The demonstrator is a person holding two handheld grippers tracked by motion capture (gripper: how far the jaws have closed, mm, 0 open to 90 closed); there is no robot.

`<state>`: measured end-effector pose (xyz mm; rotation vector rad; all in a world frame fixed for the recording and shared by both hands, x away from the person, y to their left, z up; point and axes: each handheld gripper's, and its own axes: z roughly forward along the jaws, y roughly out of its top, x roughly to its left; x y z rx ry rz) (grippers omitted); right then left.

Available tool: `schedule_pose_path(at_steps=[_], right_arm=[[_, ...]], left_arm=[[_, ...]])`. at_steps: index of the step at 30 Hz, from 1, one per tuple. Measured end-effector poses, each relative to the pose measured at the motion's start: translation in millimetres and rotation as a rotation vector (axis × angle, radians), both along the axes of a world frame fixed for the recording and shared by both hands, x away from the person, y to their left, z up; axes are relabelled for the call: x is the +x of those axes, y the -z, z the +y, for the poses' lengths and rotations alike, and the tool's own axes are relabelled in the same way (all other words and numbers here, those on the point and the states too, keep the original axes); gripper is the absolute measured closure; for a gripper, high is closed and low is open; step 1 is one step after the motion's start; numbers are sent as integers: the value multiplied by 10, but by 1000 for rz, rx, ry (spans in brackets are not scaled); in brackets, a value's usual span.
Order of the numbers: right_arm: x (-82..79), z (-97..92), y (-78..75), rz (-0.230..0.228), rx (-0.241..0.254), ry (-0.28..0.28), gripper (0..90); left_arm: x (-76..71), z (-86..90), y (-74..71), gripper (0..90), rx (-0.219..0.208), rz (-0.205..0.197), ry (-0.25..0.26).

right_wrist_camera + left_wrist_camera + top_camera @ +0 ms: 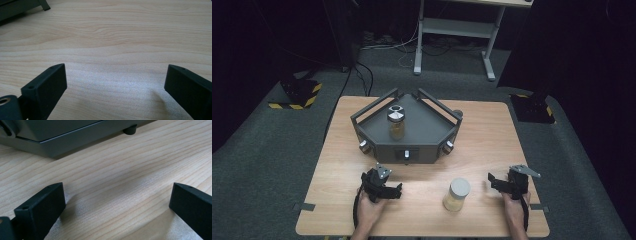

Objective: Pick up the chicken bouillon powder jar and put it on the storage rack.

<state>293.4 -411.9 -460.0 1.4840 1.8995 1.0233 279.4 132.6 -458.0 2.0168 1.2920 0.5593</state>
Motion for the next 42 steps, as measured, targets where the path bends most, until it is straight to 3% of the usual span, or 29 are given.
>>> schedule_pose_path(at_steps=[5, 29, 42], right_arm=[[-17, 32, -16, 6, -28, -20, 29], [-420, -43, -69, -11, -8, -194, 15], [-602, -3, -10, -10, 16, -352, 18]], left_arm=[[0, 1, 1, 4, -1, 0, 0], [0, 0, 0, 4, 0, 0, 0], [-2, -2, 0, 5, 0, 0, -1]])
